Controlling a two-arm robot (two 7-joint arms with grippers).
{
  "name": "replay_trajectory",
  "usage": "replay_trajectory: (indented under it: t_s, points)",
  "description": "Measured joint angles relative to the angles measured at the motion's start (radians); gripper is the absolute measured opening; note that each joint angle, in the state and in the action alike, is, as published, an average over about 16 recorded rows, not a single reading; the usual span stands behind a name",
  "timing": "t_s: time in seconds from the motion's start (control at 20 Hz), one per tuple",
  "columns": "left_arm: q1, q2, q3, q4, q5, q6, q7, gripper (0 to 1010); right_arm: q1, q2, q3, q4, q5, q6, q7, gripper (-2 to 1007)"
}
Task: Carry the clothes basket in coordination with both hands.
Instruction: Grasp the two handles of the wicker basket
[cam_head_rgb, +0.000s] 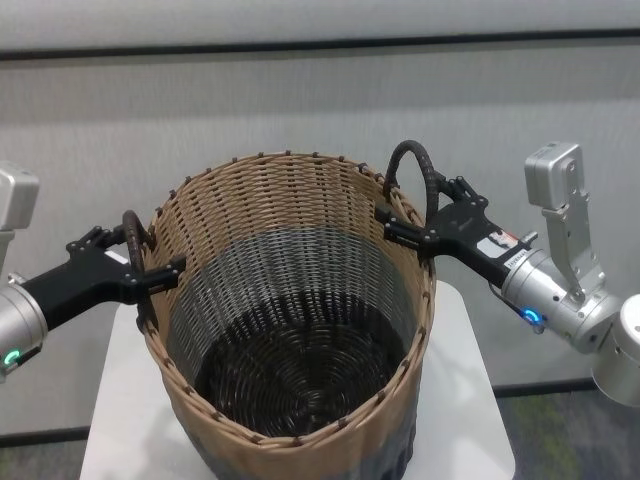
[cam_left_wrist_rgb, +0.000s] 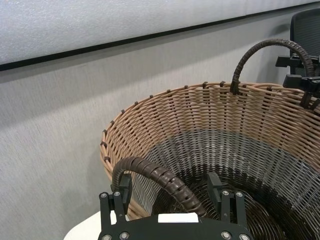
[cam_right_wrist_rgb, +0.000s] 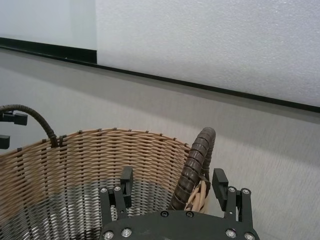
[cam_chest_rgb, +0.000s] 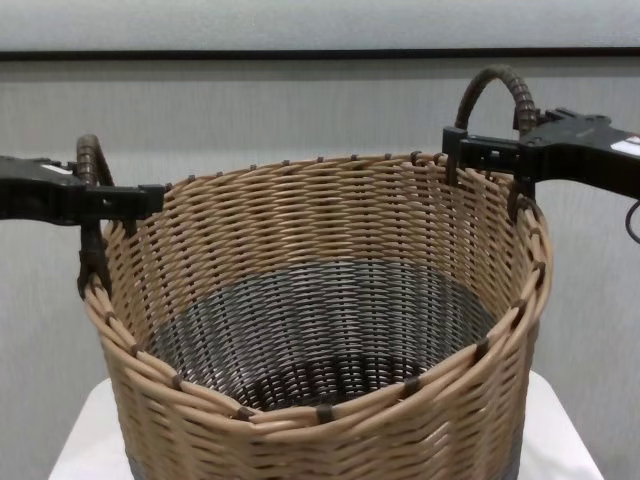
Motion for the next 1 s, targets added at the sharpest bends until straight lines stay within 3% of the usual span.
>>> replay_trajectory:
  t_s: [1.0]
  points:
    - [-0.003,-0.001,0.0,0.005,-0.001,-0.003,-0.003,1000,-0.003,-0.009,0.01,0.0,0.003,-0.004,-0.012,1005]
